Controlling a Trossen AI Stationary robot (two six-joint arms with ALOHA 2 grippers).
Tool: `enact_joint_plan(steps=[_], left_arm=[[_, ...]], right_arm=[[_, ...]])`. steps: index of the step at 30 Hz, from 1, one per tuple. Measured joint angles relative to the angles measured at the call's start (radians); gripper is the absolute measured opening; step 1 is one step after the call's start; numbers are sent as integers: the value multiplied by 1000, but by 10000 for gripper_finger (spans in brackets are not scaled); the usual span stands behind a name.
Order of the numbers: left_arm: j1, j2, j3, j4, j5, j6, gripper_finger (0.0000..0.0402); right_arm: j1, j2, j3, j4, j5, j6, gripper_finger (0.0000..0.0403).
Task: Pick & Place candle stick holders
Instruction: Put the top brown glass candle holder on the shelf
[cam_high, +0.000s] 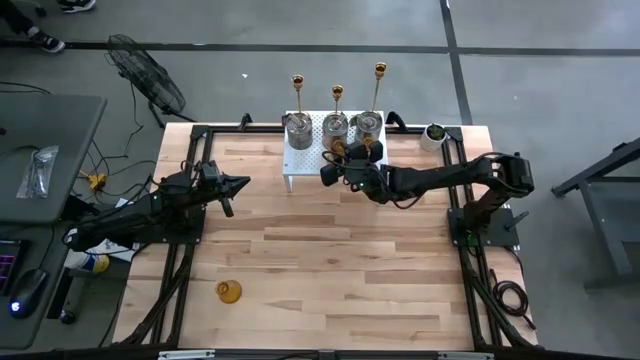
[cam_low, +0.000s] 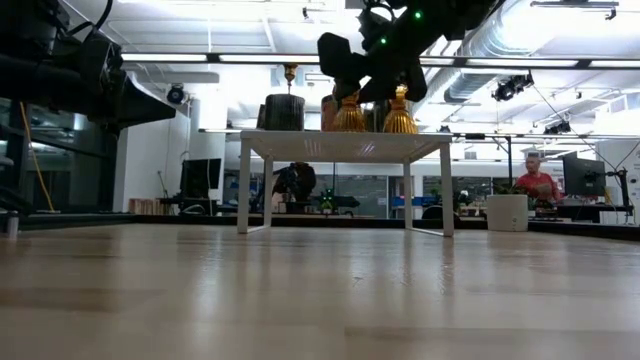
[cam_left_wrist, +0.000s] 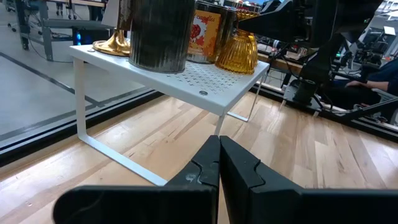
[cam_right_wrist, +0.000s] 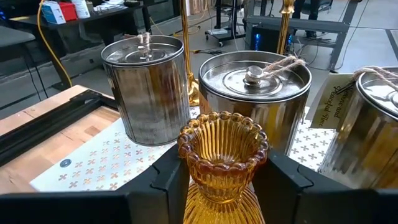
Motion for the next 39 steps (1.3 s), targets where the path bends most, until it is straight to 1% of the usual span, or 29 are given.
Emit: enact_joint_plan(steps=[18, 21, 27, 30, 33, 39], left_arm=[[0, 0, 0, 0, 0, 0, 0], [0, 0, 0, 0, 0, 0, 0], [0, 0, 0, 0, 0, 0, 0], [0, 0, 0, 0, 0, 0, 0], [0, 0, 0, 0, 0, 0, 0], [0, 0, 0, 0, 0, 0, 0]], right_arm=[[6, 0, 0, 2, 10, 0, 144], [9, 0, 0, 5, 7, 0, 161], [10, 1, 0, 7, 7, 0, 221], [10, 1, 0, 7, 10, 0, 242], [13, 1, 0, 17, 11, -4, 251], [22, 1, -1, 51, 63, -72, 251]])
